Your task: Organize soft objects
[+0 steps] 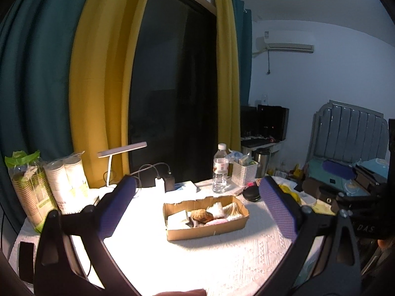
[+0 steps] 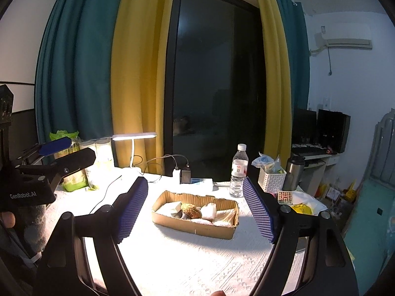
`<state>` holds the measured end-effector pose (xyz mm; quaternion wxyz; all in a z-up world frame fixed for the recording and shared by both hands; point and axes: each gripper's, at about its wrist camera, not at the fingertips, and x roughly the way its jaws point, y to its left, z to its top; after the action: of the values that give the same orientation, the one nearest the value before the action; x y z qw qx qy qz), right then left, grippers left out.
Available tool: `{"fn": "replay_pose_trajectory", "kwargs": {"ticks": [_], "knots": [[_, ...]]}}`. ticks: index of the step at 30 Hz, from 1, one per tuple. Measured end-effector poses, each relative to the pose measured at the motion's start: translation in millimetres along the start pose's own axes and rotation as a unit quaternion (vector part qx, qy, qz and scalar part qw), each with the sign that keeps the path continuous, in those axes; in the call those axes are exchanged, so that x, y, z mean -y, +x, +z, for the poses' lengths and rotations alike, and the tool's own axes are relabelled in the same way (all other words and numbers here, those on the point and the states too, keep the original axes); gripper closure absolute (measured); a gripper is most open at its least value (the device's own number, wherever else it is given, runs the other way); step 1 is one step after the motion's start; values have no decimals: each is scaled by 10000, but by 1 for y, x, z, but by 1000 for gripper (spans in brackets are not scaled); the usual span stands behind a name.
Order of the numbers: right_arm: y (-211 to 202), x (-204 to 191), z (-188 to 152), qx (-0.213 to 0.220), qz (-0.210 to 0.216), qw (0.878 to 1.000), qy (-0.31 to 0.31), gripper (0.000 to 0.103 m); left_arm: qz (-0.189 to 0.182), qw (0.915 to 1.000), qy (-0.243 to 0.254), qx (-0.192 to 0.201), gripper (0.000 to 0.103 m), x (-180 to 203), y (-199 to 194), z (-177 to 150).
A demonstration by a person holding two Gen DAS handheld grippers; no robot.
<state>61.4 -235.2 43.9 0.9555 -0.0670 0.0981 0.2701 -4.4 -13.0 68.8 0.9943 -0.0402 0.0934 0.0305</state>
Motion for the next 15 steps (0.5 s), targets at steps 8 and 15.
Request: {"fn": "replay_pose_trajectory", "kwargs": {"ticks": [8, 15], "knots": [[3, 1, -2, -21, -14, 10000, 12, 21, 2, 10000, 12, -27, 2, 1, 0, 0], [1, 1, -3, -23, -51, 10000, 6, 21, 0, 10000, 16, -59, 2, 2, 1, -1]]}}
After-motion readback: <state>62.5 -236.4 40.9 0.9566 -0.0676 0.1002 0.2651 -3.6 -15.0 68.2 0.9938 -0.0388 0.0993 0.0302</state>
